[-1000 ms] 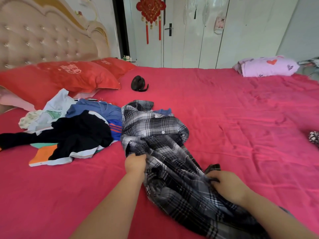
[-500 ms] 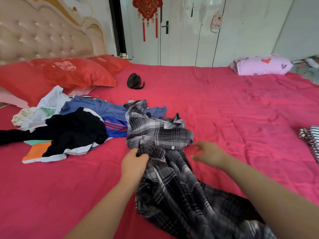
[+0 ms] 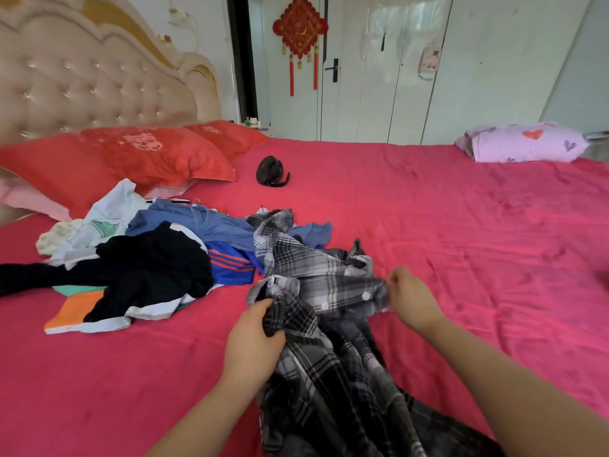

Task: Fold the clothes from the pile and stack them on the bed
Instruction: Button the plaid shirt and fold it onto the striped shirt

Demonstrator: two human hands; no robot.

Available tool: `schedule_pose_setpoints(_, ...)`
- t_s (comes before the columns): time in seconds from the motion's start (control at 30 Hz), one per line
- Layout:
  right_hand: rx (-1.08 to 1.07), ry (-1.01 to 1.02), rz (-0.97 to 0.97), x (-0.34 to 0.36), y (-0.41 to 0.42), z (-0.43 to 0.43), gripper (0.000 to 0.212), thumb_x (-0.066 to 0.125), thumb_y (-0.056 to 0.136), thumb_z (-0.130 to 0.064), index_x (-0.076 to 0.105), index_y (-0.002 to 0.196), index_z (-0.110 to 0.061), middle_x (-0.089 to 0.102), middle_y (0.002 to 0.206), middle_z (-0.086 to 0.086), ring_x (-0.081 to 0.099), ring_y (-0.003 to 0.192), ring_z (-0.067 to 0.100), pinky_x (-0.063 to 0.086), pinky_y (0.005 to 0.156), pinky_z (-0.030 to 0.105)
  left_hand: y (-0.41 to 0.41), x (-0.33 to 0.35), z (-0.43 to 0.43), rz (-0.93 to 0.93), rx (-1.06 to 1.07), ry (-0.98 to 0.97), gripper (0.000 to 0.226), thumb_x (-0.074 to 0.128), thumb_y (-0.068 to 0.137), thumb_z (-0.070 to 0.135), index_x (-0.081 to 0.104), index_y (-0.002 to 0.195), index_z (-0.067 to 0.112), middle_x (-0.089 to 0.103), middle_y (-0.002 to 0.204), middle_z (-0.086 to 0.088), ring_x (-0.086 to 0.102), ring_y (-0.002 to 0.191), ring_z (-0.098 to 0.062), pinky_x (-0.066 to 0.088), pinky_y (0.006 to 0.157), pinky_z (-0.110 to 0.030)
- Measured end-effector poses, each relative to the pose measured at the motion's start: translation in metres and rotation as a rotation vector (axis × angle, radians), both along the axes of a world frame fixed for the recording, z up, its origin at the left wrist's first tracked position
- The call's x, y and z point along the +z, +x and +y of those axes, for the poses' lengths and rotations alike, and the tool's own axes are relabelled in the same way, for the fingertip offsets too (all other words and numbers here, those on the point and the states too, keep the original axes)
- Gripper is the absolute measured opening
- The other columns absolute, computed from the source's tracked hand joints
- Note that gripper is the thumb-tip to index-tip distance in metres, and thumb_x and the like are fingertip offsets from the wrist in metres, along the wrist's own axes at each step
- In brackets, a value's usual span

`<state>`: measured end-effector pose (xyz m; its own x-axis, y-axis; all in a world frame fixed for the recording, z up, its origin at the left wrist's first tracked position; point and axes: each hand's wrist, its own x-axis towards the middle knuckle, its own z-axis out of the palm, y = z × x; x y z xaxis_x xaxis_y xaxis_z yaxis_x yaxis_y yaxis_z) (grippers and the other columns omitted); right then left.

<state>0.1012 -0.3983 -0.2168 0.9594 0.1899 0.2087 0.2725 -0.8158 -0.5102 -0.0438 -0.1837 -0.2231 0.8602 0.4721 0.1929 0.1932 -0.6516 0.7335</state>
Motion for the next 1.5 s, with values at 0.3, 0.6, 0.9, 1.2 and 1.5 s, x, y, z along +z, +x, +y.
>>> schedule_pose_setpoints(0.3, -0.327, 0.432, -0.613, 0.129, -0.112, -0.148, 0.020, 0.040, 0.092, -0.021, 0.050, 0.097, -0.004, 0.057, 0.083, 0.012, 0.055, 0.080, 0.032, 0.028, 0.066, 0.033, 0.021, 0.067, -0.064, -0.274, -0.232, 0.199, 0.051, 0.057, 0.070, -0.007, 0.065, 0.114, 0.017, 0.064, 0.102, -0.011, 0.053, 0.103, -0.027, 0.030, 0.075, -0.020)
schedule_pose_setpoints(0.6, 0.075, -0.350, 0.113, 0.055, -0.189, -0.199, 0.056, 0.042, 0.083, -0.065, 0.063, 0.070, -0.015, 0.062, 0.068, 0.003, 0.060, 0.068, 0.014, 0.039, 0.061, 0.024, 0.020, 0.044, -0.129, 0.036, -0.425, 0.335, 0.077, 0.068, 0.080, 0.032, 0.027, 0.145, 0.020, 0.033, 0.145, -0.006, 0.030, 0.133, -0.026, 0.027, 0.108, -0.036)
schedule_pose_setpoints(0.9, -0.085, -0.181, 0.190, 0.006, -0.142, -0.160, 0.053, 0.056, 0.091, -0.033, 0.044, 0.137, -0.008, 0.061, 0.115, 0.010, 0.059, 0.099, 0.016, 0.042, 0.080, 0.025, -0.028, -0.002, -0.116, 0.183, -0.171, 0.253, 0.097, 0.064, 0.078, 0.051, 0.007, 0.149, 0.017, 0.036, 0.146, -0.006, 0.035, 0.132, -0.027, 0.036, 0.101, -0.042)
schedule_pose_setpoints(1.2, -0.105, -0.124, 0.214, -0.003, -0.086, -0.127, 0.017, 0.061, 0.087, -0.030, 0.055, 0.095, -0.017, 0.060, 0.082, 0.003, 0.061, 0.084, 0.023, 0.037, 0.063, 0.026, 0.025, 0.029, -0.118, -0.063, -0.229, 0.408, 0.013, 0.054, 0.086, 0.018, 0.057, 0.081, 0.006, 0.053, 0.092, -0.009, 0.053, 0.092, -0.028, 0.037, 0.068, -0.034)
schedule_pose_setpoints(1.5, -0.321, 0.984, -0.021, 0.084, -0.003, -0.109, 0.017, 0.054, 0.090, -0.013, 0.042, 0.080, -0.018, 0.059, 0.068, 0.009, 0.060, 0.039, 0.010, 0.052, 0.046, 0.028, 0.105, 0.120, -0.131, -0.443, -0.127, 0.398, 0.028, 0.045, 0.088, 0.015, 0.069, 0.099, 0.005, 0.048, 0.090, -0.009, 0.048, 0.080, -0.028, 0.028, 0.061, -0.030)
